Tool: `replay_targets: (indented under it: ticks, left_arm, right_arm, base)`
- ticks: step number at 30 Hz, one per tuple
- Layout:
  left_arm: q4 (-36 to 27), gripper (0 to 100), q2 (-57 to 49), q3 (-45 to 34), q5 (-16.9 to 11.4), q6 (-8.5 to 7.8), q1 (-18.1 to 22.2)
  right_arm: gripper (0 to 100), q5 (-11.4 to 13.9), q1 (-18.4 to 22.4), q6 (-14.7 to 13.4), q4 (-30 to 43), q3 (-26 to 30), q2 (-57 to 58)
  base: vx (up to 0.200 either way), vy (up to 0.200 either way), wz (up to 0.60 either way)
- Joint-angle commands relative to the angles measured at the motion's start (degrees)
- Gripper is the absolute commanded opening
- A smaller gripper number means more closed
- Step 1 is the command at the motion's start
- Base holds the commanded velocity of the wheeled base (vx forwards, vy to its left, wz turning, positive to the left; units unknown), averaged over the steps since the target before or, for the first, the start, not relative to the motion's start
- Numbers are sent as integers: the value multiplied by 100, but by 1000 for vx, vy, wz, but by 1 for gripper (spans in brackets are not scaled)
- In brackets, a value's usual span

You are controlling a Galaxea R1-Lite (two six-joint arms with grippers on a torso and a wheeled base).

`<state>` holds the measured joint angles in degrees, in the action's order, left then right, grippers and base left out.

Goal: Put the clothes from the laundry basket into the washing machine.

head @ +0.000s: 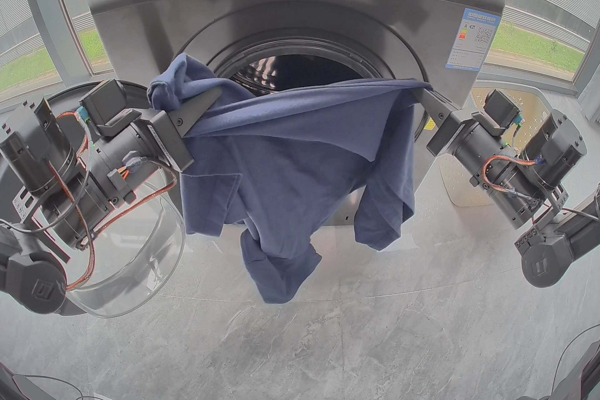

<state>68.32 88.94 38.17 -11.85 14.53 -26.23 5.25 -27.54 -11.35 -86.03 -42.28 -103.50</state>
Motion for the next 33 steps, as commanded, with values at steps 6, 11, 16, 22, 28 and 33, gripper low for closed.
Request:
replay_targets:
  ticks: [6,11,16,22,28,33]
  left_arm:
    - [33,0,-26,-64,7,6,-40]
    - [-64,0,-52,-213,-54,6,-66]
    - [-73,100,53,-433,-10,15,-66]
    - [6,100,299,-416,7,6,-13]
    - [6,100,369,-539,-28,-3,-57]
    - [24,100,607,-916,-125,-64,-180]
  right_arm:
    - [0,20,56,1,-54,106,128]
    - [0,20,12,1,-54,53,137]
    - [0,28,-32,1,-54,-61,137]
    - [0,28,-59,1,-10,-202,128]
    - [0,11,-199,-8,25,-246,119]
    - [0,-16,-278,1,78,-431,111]
  base:
    - [0,0,0]
    - [0,0,0]
    - [0,0,0]
    - [0,0,0]
    - [0,0,0]
    - [0,0,0]
